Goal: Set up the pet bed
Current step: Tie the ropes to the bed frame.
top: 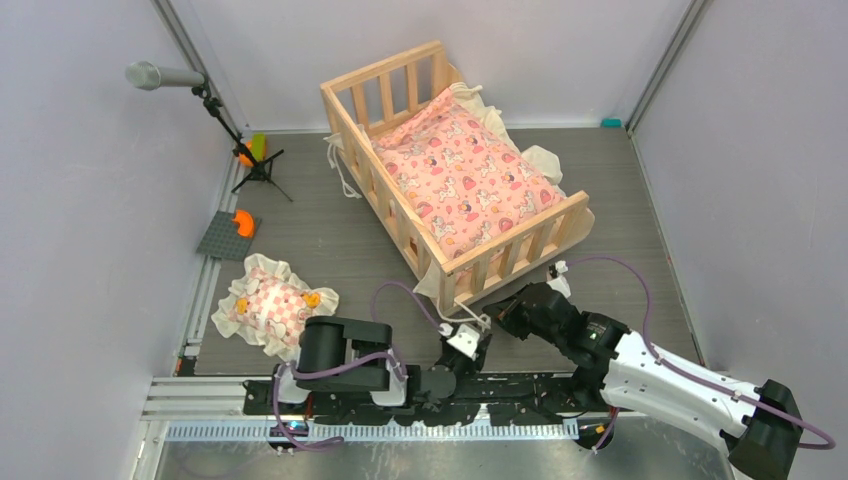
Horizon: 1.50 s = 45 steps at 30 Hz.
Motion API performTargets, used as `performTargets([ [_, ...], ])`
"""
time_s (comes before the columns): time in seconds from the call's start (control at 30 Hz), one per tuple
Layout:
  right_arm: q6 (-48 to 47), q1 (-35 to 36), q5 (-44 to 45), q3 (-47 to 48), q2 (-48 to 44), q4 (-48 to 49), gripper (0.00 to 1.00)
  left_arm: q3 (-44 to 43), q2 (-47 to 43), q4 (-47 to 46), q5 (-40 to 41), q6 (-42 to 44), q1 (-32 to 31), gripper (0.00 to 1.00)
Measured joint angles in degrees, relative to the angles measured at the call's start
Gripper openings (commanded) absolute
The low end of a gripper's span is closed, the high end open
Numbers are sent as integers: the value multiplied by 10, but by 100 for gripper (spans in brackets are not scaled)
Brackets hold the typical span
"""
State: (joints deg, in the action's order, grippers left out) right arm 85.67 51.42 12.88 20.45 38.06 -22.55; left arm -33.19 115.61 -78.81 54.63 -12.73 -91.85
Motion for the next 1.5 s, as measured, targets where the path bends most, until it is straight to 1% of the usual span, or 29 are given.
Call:
performTargets([
  [0.1, 0, 0, 0, 0, -2, -1, 0, 0, 14, -1, 7, -5, 2, 38],
  [0.23, 0, 0, -1, 0, -6, -4, 0, -1, 31, -1, 13, -19, 8, 31],
  [0.33, 0, 0, -1, 0, -7, -5, 0, -5, 38, -1, 14, -34, 13, 21],
  [0.43, 0, 0, -1, 0, -7, -7, 0, -10, 40, -1, 15, -40, 16, 6],
  [0.5, 0, 0, -2, 0, -7, -7, 0, -13, 40, -2, 15, -47, 18, 0],
  [0.7, -1, 0, 3, 0, -8, -10, 0, 2, 32, -2, 13, -60, 18, 0],
  [0.83, -6, 0, 22, 0, -11, -17, 0, 50, -7, -2, 16, -66, 8, 0],
  [0.93, -14, 0, 38, 0, -9, -21, 0, 83, -50, -2, 34, -59, -15, 0],
  [1.17, -41, 0, 56, 5, 34, -30, 0, 113, -125, -3, 96, 2, -75, 0],
  [1.33, -52, 0, 61, 12, 41, -33, 0, 123, -162, -3, 146, 59, -99, 0],
  [1.5, -58, 0, 70, 16, 38, -33, 0, 144, -203, -2, 207, 116, -108, 0],
])
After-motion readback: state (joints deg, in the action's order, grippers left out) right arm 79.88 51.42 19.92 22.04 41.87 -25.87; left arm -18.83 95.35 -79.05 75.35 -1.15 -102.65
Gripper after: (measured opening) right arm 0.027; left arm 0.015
